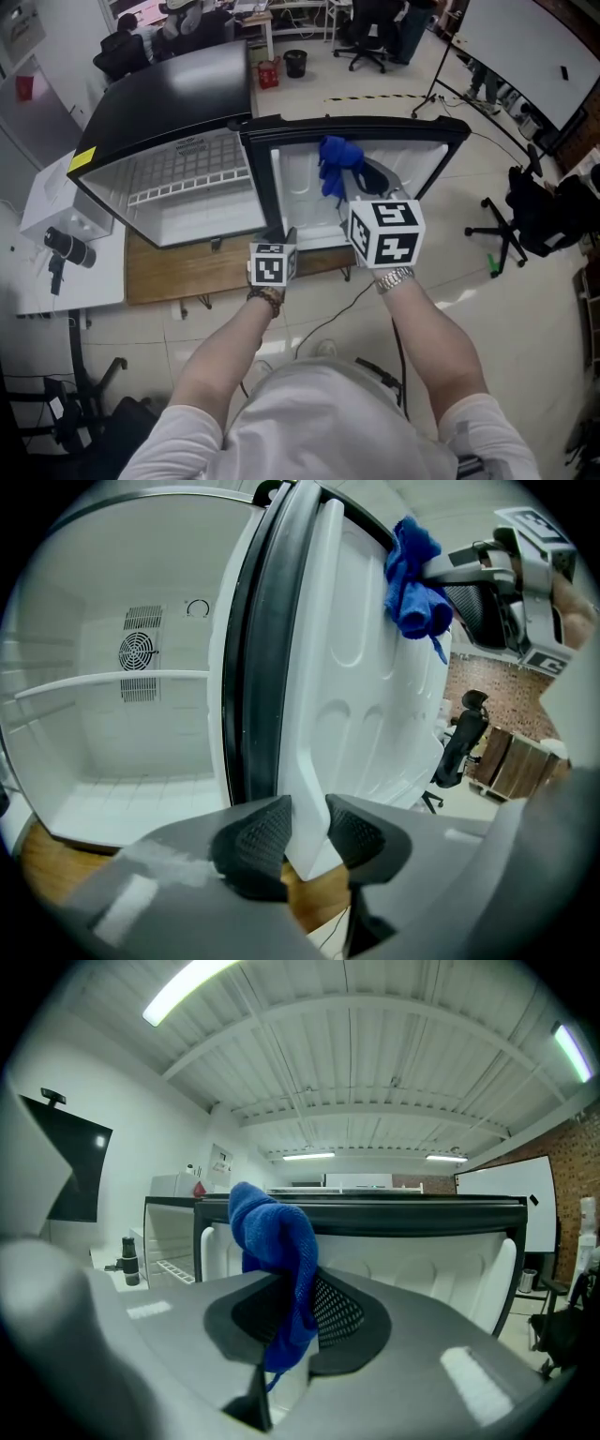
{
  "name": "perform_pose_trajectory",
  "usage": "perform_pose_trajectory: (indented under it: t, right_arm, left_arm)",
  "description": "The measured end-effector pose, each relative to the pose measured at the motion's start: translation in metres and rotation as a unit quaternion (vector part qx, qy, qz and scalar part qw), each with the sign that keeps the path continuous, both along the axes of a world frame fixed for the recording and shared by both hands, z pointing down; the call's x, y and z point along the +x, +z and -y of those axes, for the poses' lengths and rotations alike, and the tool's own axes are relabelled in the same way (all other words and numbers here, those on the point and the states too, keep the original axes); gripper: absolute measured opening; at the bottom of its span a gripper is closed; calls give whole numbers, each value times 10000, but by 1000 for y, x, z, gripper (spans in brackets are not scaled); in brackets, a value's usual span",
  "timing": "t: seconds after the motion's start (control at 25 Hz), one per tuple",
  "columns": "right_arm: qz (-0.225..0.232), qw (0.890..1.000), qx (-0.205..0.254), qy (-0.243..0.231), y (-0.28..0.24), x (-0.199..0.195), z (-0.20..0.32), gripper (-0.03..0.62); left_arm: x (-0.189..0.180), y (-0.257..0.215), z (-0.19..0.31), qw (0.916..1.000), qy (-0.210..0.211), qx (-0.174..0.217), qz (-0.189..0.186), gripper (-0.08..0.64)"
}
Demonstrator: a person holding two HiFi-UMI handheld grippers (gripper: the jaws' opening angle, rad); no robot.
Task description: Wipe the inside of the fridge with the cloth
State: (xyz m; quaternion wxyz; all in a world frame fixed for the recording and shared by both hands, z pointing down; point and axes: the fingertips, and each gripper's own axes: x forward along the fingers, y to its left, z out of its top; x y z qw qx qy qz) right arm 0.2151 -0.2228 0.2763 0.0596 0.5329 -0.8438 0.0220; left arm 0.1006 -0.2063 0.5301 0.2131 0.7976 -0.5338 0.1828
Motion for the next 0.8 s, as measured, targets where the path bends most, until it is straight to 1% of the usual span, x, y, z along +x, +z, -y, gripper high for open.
perform_pose_trajectory:
  t: [0.44,0.8]
  right_arm:
    - [-37,9987,13,508,-1,67,9,57]
    - [9,9945,-17,1049,-1,129,18,57]
  left_arm:
    - [-1,-1,-1,10000,-73,-4,26,118]
    - [-1,-1,-1,9999,-134,-2,41,117]
